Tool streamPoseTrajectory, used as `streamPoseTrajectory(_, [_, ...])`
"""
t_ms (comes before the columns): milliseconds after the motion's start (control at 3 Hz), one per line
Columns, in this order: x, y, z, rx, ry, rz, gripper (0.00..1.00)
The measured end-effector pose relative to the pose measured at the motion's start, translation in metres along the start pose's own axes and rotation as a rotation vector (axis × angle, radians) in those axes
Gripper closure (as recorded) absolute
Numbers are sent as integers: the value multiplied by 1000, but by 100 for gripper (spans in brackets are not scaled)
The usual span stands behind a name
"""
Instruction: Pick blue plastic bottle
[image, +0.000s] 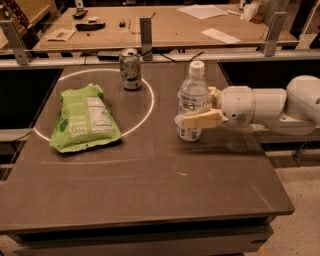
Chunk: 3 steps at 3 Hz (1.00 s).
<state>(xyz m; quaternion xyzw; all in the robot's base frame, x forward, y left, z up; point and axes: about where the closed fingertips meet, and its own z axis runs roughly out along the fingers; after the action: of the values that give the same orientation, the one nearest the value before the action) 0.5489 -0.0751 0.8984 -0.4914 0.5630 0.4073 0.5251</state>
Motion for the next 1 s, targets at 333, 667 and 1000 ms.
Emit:
streamPoseTrajectory(333, [-2, -3, -3, 14, 12, 18, 88])
streamPoseTrajectory(667, [-24, -8, -5, 30, 35, 13, 100])
streamPoseTrajectory(1000, [-83, -11, -7, 26, 3, -31, 100])
